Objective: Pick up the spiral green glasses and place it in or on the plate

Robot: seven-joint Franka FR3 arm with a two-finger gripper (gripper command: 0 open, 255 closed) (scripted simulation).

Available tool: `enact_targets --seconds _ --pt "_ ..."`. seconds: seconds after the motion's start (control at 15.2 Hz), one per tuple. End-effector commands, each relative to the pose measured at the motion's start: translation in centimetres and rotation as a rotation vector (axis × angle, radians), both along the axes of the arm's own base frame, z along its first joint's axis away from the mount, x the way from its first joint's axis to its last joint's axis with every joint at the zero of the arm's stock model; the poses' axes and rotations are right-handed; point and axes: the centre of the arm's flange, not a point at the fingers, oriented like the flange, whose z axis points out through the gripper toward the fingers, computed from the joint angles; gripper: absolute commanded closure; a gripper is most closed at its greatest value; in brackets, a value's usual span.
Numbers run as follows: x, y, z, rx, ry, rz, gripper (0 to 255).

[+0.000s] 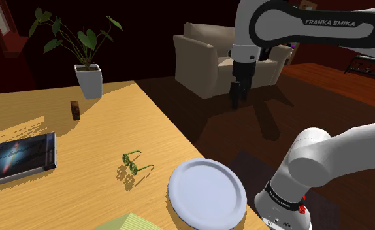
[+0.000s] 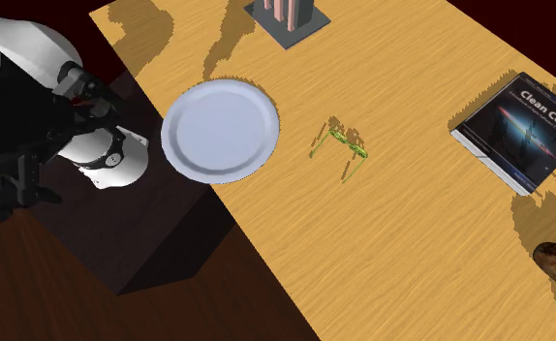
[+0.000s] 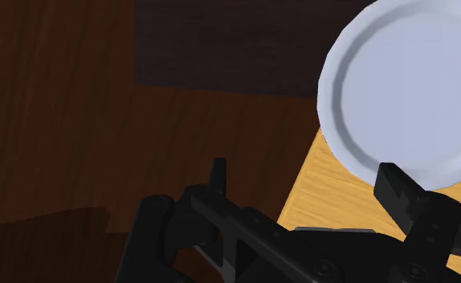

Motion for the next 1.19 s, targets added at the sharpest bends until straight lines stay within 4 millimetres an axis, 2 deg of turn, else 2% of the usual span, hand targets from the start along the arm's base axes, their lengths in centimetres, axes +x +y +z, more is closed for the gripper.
enact_targets --seconds 0.0,1.12 --pt "0.0 0.0 0.0 0.000 0.000 0.000 0" --pt "9.2 16.0 -10.4 0.051 -0.065 -0.070 0"
